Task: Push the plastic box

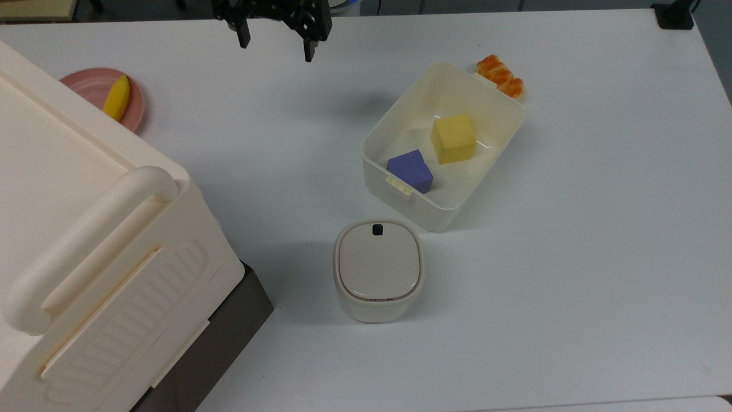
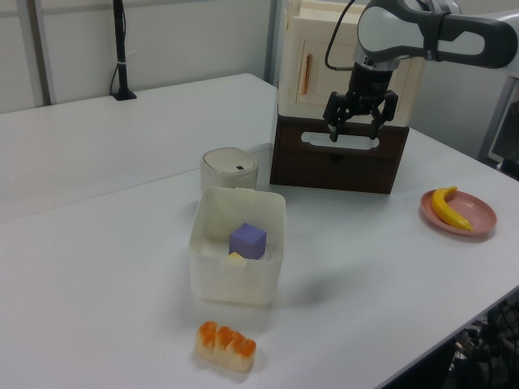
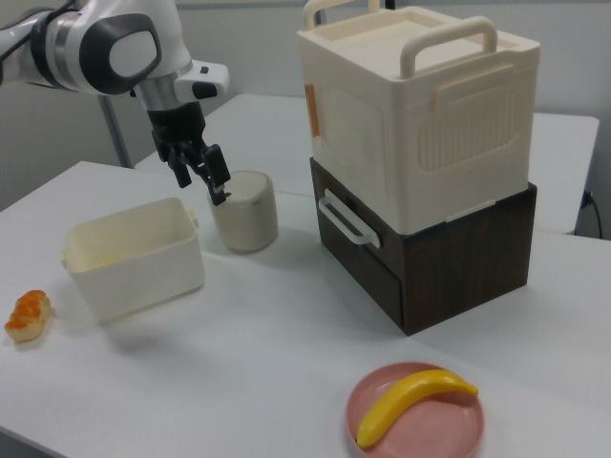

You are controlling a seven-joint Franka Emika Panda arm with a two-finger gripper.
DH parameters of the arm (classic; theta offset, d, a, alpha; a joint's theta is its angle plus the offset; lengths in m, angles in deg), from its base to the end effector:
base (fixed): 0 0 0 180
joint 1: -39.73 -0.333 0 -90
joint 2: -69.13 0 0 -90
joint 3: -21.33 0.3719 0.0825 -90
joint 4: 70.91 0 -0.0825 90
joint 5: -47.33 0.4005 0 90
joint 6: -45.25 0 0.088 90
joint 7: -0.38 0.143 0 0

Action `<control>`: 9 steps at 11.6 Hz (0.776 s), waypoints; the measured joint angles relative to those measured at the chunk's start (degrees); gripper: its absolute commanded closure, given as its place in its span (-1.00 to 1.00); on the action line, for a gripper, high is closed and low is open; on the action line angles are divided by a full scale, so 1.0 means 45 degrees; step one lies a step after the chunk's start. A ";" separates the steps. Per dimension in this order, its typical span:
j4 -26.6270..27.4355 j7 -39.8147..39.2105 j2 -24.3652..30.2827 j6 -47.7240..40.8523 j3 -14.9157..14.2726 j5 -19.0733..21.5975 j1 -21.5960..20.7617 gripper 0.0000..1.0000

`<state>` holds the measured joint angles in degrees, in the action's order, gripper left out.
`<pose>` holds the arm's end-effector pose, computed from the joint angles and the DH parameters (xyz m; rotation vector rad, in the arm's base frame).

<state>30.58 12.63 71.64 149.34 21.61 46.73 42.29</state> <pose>0.5745 -0.0240 0.5925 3.1110 -0.3933 0.1408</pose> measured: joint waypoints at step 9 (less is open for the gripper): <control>-0.0255 0.0000 -0.0015 -0.0001 -0.0044 0.0313 0.0029 -1.00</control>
<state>29.43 12.63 71.57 149.34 21.41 48.14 42.42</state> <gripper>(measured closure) 0.000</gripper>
